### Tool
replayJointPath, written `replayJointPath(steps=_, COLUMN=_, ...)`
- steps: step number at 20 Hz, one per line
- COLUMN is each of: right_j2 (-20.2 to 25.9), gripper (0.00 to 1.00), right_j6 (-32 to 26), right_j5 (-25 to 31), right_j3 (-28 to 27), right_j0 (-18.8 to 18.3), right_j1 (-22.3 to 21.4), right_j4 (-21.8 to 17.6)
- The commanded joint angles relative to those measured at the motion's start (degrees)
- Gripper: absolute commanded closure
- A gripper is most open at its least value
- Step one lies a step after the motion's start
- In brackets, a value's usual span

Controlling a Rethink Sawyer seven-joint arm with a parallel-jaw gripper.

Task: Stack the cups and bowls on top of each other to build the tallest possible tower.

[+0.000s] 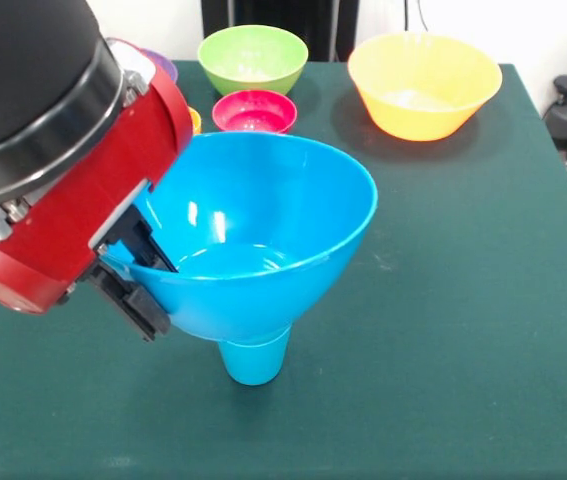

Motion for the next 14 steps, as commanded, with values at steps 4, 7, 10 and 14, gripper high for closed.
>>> replayJointPath(steps=4, right_j2=-13.5, gripper=1.00, right_j6=2.2, right_j5=5.8, right_j3=-3.9, right_j0=-0.3, right_j1=-1.2, right_j4=-0.4)
replayJointPath(steps=7, right_j2=-14.3, gripper=1.00, right_j6=2.4, right_j5=5.6, right_j3=-3.7, right_j0=-0.4, right_j1=-1.1, right_j4=0.7)
replayJointPath(steps=10, right_j2=-16.5, gripper=1.00, right_j6=2.9, right_j5=5.9, right_j3=-2.8, right_j0=-0.8, right_j1=-0.9, right_j4=3.2)
replayJointPath(steps=14, right_j2=-18.0, gripper=1.00, right_j6=3.4, right_j5=6.5, right_j3=-2.5, right_j0=-0.8, right_j1=-1.1, right_j4=4.7)
